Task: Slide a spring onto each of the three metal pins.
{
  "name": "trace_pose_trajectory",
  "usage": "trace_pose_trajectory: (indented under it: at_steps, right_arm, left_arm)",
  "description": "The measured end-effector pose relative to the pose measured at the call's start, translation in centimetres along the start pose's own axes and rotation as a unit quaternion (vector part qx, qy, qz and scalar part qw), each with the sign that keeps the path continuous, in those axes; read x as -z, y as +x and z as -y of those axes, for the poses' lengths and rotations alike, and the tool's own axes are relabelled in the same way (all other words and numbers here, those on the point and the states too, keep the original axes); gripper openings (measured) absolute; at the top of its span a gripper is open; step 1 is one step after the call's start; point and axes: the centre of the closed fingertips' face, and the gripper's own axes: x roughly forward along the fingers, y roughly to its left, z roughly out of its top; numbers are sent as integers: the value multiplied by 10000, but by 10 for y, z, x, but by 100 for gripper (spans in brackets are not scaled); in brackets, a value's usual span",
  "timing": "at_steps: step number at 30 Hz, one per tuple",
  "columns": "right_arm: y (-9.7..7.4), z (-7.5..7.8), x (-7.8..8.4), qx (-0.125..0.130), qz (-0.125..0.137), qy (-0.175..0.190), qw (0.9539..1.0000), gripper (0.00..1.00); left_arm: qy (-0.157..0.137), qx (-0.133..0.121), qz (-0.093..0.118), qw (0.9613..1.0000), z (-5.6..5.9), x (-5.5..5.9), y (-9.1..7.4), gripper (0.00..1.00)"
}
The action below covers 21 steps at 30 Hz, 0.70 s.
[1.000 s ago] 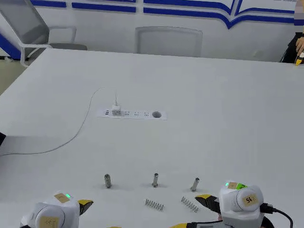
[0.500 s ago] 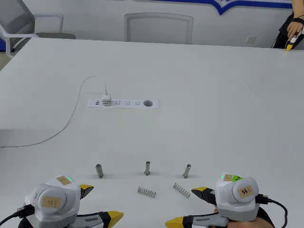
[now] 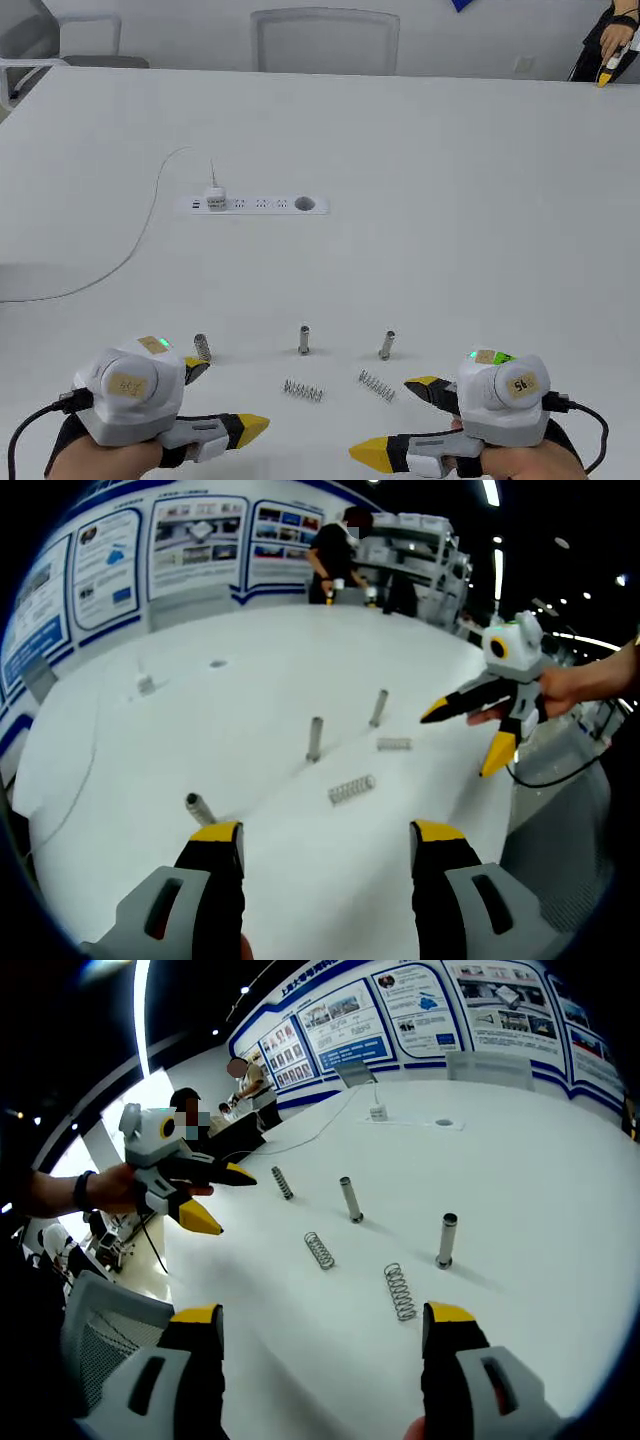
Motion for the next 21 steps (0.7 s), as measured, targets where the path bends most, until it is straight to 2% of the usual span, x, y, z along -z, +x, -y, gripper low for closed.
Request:
trace_pose_trajectory:
  at_steps: [11,21]
  right_arm:
    - [1,4,0,6,56,102,9999,83]
    - [-5,10,2,62,118,214,9997,83]
  left_arm:
    - [247,189,-205,9993,5,-2,14,69]
    - [468,432,-377,9973,17,-2,28,70]
